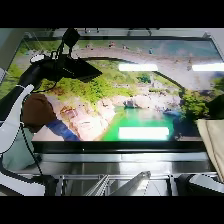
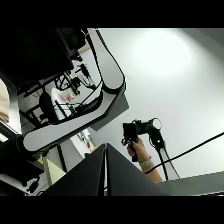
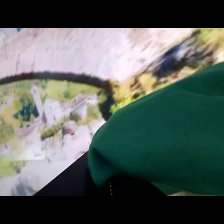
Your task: Fold the shirts.
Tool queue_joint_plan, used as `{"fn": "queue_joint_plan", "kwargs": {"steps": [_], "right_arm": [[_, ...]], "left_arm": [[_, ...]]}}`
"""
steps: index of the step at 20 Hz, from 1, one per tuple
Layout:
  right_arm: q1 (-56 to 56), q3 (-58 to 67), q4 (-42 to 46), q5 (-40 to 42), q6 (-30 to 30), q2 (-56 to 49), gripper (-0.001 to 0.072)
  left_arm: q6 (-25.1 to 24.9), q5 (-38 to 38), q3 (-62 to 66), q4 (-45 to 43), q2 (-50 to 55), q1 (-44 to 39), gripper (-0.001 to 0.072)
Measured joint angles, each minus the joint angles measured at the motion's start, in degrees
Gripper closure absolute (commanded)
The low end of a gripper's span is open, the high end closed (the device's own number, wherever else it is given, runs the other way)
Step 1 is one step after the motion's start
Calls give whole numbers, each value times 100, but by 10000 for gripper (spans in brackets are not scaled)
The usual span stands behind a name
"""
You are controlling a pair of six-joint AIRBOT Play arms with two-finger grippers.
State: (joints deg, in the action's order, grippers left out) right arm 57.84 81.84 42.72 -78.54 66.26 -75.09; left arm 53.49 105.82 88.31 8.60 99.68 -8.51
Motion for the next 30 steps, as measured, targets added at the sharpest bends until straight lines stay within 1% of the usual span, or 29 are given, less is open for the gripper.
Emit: {"fn": "queue_joint_plan", "kwargs": {"steps": [2,5,7,10,13,16,20,21,22,23,26,30], "right_arm": [[13,0,20,-319,87,234,688],[42,0,24,-579,289,739,688],[48,-24,254,-686,514,1102,688],[59,-286,1329,-789,1032,1563,688],[59,-988,2232,-706,1364,1873,688],[68,-1762,2892,-638,1598,2026,688],[72,-2302,4144,-846,2184,2090,687],[72,-2382,4498,-916,2323,2096,624],[74,-2450,4791,-968,2428,2100,312],[74,-2518,5090,-1029,2509,2103,58],[74,-2638,5683,-1060,2664,2090,57],[68,-2693,5904,-1082,2771,2083,57]], "left_arm": [[-24,0,0,-2,0,-33,701],[-122,2,0,-2,0,-52,701],[-212,2,0,-2,0,-57,701],[-304,9,0,-4,0,-57,701],[-326,15,0,-9,0,-57,701],[-345,20,0,-9,0,-57,701],[-356,24,0,-9,0,-57,701],[-363,24,0,-9,0,-57,701],[-363,24,0,-9,0,-57,701],[-361,26,0,-9,0,-57,701],[-361,24,0,-9,0,-57,701],[-361,24,0,-9,0,-57,700]]}}
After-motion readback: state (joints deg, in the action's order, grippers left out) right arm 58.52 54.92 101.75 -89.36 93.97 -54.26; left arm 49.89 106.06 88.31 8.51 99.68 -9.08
